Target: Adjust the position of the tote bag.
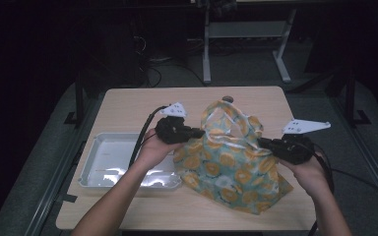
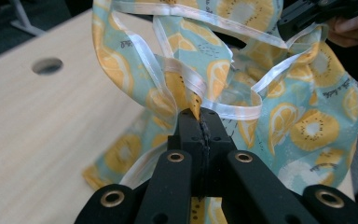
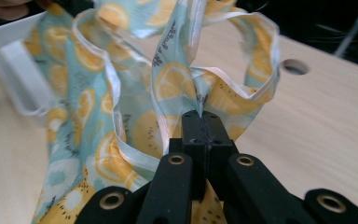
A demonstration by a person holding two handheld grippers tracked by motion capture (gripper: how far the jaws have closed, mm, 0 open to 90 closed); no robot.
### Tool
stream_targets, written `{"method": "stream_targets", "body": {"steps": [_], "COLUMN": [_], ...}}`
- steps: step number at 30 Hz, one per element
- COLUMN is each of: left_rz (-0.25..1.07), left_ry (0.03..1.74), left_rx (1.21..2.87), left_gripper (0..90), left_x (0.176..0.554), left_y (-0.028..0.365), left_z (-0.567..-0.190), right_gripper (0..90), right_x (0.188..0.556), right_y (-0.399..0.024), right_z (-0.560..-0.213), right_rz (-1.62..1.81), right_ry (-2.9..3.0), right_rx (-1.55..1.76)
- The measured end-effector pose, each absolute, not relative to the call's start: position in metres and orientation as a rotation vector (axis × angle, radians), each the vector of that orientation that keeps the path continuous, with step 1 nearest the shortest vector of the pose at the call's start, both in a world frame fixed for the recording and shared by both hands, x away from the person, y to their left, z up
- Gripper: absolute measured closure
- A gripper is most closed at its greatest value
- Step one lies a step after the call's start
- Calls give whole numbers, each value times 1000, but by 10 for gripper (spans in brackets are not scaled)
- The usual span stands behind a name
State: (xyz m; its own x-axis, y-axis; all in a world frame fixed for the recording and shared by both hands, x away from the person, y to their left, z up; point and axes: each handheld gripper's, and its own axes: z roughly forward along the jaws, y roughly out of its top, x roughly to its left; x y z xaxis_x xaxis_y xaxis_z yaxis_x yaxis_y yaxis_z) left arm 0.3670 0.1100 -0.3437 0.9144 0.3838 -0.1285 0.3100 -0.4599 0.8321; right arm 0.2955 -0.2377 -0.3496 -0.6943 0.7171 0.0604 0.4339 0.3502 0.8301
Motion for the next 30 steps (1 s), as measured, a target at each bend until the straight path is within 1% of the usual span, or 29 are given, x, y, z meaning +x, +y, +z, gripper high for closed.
{"method": "stream_targets", "body": {"steps": [3, 9, 11, 12, 13, 20, 26, 28, 30], "left_rz": [62, 29, 8, 8, 2, -46, -56, -58, -64], "left_ry": [493, 502, 499, 499, 501, 480, 454, 450, 456], "left_rx": [2118, 2170, 2201, 2201, 2212, 2298, 2334, 2340, 2339], "left_gripper": [899, 899, 899, 899, 899, 898, 898, 898, 898], "left_x": [356, 347, 343, 343, 342, 337, 334, 333, 333], "left_y": [112, 109, 103, 103, 100, 79, 66, 62, 61], "left_z": [-359, -379, -389, -389, -392, -413, -419, -421, -423], "right_gripper": [899, 898, 899, 899, 898, 898, 898, 898, 898], "right_x": [284, 271, 266, 266, 263, 258, 257, 250, 249], "right_y": [-230, -220, -217, -217, -216, -214, -213, -205, -202], "right_z": [-358, -375, -387, -387, -394, -418, -417, -414, -418], "right_rz": [1257, 1236, 1219, 1219, 1213, 1167, 1175, 1159, 1149], "right_ry": [2345, 2404, 2445, 2445, 2475, 2568, 2586, 2636, 2659], "right_rx": [1007, 1011, 1030, 1030, 1045, 1100, 1105, 1032, 1021]}}
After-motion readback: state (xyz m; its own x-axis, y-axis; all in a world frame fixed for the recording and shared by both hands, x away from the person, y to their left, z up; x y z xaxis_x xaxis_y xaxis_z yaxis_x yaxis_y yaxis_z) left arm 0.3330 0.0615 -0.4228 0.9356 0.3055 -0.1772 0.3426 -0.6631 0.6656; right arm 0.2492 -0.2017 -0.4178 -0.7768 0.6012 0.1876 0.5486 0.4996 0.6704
